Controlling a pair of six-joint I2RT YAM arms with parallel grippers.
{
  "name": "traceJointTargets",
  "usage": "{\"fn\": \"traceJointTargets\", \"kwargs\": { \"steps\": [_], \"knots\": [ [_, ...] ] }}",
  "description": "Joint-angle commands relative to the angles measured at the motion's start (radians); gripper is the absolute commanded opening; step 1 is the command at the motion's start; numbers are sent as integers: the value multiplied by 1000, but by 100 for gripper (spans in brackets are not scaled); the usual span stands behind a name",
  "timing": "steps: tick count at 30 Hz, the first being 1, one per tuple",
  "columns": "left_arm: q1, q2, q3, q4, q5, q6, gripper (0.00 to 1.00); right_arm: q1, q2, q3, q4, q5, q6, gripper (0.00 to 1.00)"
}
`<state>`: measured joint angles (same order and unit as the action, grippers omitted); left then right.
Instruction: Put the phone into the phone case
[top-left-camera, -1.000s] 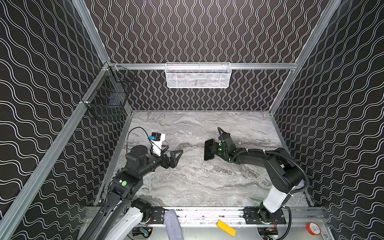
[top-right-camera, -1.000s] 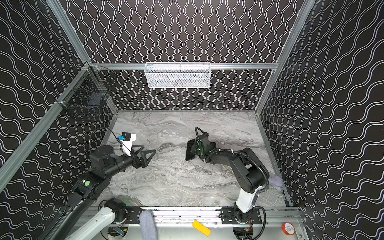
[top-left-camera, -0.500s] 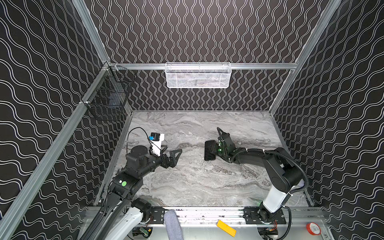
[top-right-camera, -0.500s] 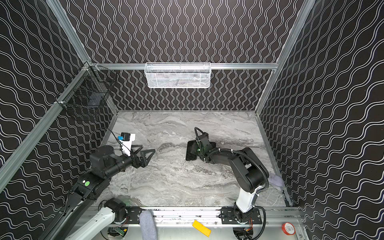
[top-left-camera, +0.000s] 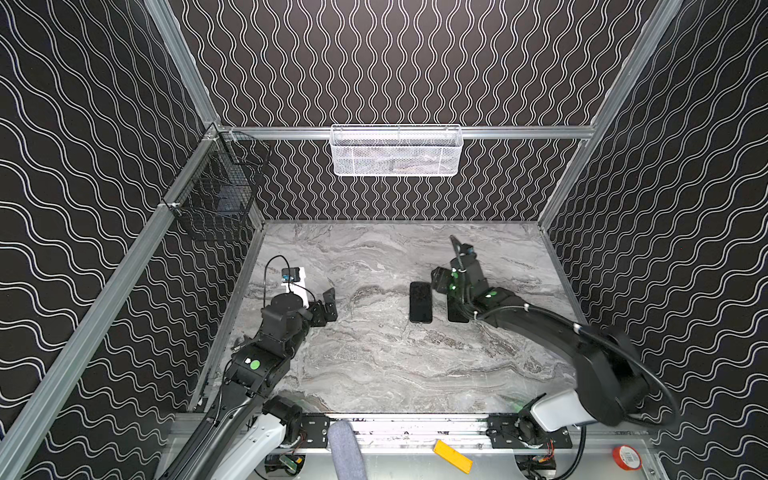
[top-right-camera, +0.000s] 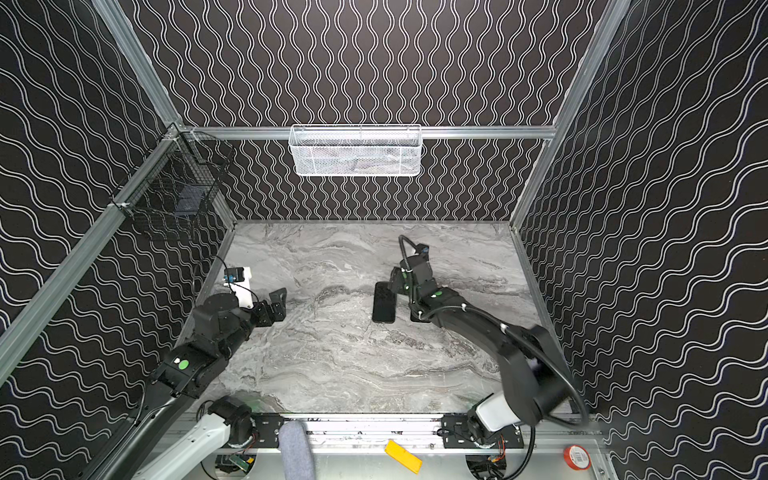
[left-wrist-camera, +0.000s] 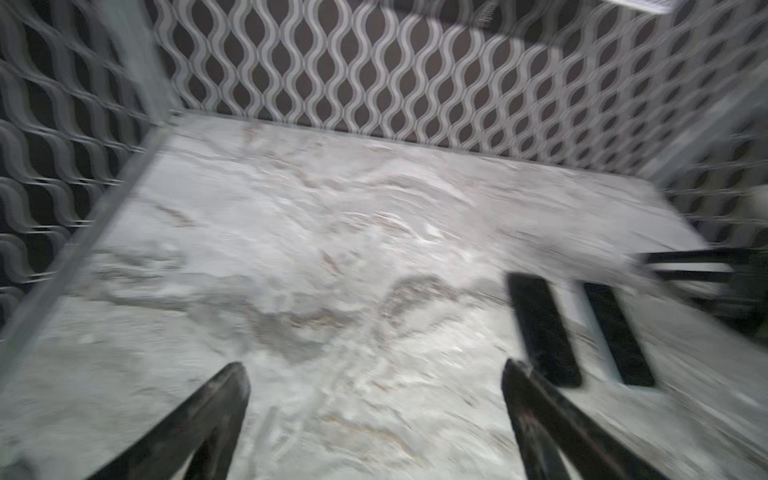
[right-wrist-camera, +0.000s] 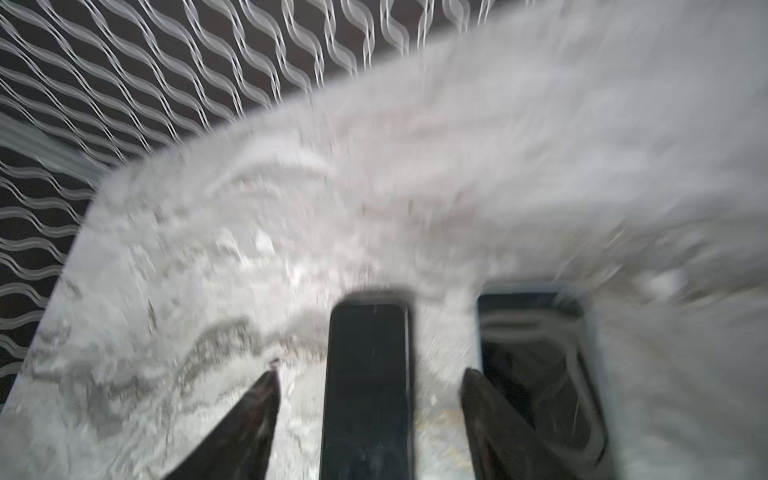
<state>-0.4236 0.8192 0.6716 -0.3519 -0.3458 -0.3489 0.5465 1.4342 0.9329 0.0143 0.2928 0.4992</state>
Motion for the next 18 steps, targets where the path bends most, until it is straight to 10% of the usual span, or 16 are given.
{"fn": "traceJointTargets", "kwargs": {
  "steps": [1, 5, 10, 18],
  "knots": [
    [4, 12, -101, 226, -221, 119, 98, -83, -130, -27, 1, 177, -172, 73],
    [12, 75, -261, 529, -281, 286, 98, -275, -344, -202, 128, 211, -247, 74],
    [176, 240, -323, 660, -268, 187, 98, -326, -558, -552, 506, 491, -433, 91],
    [232, 507, -348, 1028, -228, 326, 98, -333, -480, -695, 551, 720, -324, 96]
  ]
}}
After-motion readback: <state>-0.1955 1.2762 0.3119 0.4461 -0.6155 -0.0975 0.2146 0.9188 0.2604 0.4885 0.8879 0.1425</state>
